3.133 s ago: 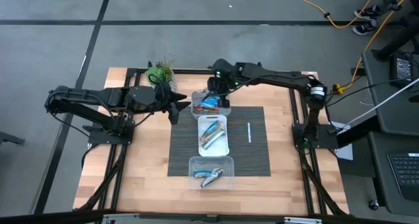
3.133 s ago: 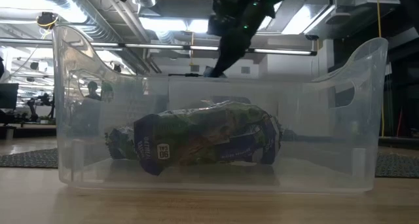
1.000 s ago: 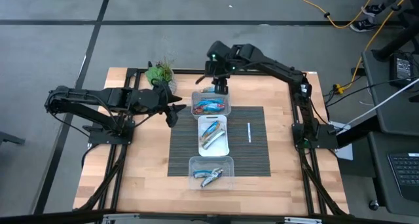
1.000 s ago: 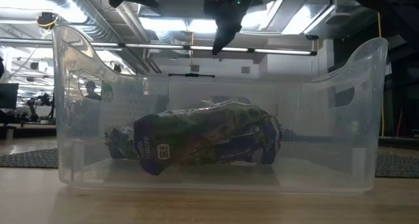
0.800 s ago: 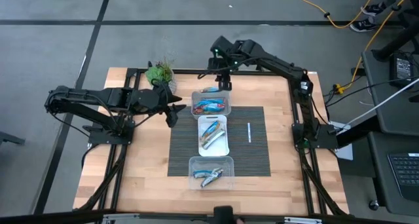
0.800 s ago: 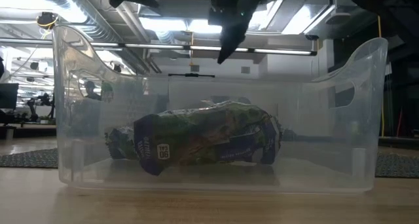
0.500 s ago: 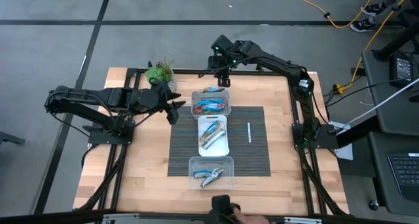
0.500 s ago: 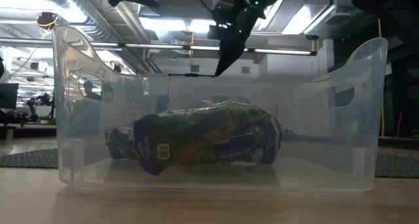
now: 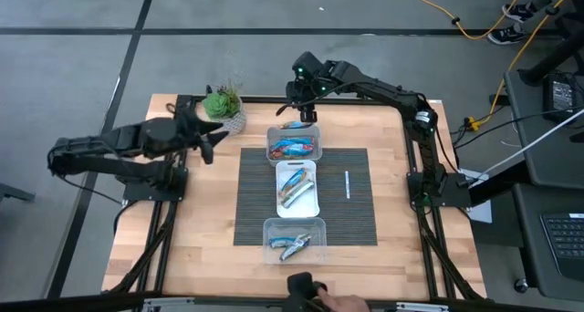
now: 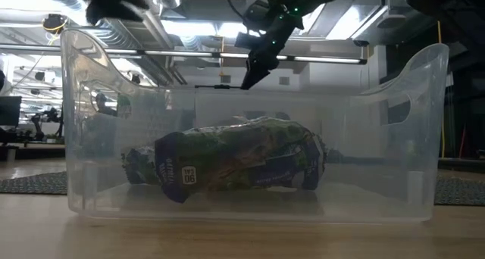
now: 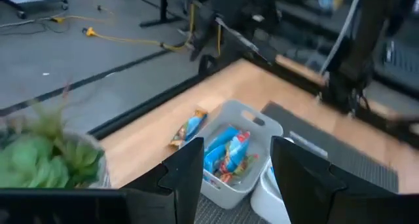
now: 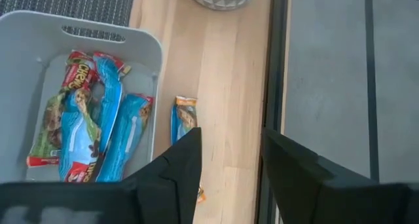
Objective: Pick and place Granola Bars by type
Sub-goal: Put the orange granola bar into the white bin
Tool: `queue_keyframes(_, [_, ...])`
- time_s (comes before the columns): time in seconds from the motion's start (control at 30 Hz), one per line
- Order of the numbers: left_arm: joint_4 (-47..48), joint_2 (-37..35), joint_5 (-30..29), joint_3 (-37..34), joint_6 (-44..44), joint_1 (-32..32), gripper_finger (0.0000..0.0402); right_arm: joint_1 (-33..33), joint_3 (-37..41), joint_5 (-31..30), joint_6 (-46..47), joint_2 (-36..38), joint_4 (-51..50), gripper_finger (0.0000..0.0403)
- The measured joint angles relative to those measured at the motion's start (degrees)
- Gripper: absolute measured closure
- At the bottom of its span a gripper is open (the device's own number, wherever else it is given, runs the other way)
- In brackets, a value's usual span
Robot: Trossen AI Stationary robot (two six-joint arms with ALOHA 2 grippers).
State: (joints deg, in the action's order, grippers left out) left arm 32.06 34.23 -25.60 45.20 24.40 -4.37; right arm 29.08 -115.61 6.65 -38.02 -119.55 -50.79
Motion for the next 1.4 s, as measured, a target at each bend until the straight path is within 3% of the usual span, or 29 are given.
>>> queue_keyframes(0.2, [-7.6, -13.7, -6.4, -16.1, 8.3, -0.2, 0.0233, 0.0, 0.0, 0.1, 0.0, 0.0, 0.1, 0.0243])
queue_keyframes(0.37, [-9.5, -20.1, -6.2, -28.3, 15.0, -0.2, 0.0233, 0.0, 0.0, 0.1, 0.0, 0.0, 0.0, 0.0243])
queue_keyframes(0.6, [-10.5, -21.1, -0.2, -38.5, 32.4, -0.2, 0.0233, -0.1, 0.0, 0.1, 0.7, 0.0, 0.1, 0.0243])
queue_keyframes(0.7, [-15.9, -20.2, 1.2, -39.1, 25.2, 0.2, 0.0233, -0.3, 0.0, 0.1, 0.8, 0.0, 0.1, 0.0243])
queue_keyframes(0.8, [-28.3, -20.7, 3.8, -40.5, 10.6, 1.4, 0.0233, -0.6, 0.0, 0.1, 0.9, 0.0, 0.0, 0.0243])
queue_keyframes(0.93, [-42.7, -23.1, 6.5, -44.7, 1.0, 1.8, 0.0233, -1.2, 0.0, 0.1, 2.2, 0.0, -0.1, 0.0243])
queue_keyframes(1.07, [-41.7, -26.2, 9.6, -44.7, -1.6, 1.7, 0.0233, -2.1, 0.0, 0.0, 2.3, 0.0, -0.3, 0.0243])
queue_keyframes(1.23, [-44.6, -30.8, 24.4, -44.7, -6.0, 1.8, 0.0233, -2.8, 0.0, 0.0, 2.3, 0.0, -0.5, 0.0243])
queue_keyframes(1.3, [-40.7, -32.5, 29.9, -44.7, -6.6, 1.8, 0.0233, -3.0, 0.0, 0.0, 2.3, 0.0, -0.5, 0.0243])
queue_keyframes(1.4, [-33.7, -34.0, 30.8, -44.7, -5.3, 1.8, 0.0233, -2.9, 0.0, 0.0, 2.2, 0.0, -0.5, 0.0243])
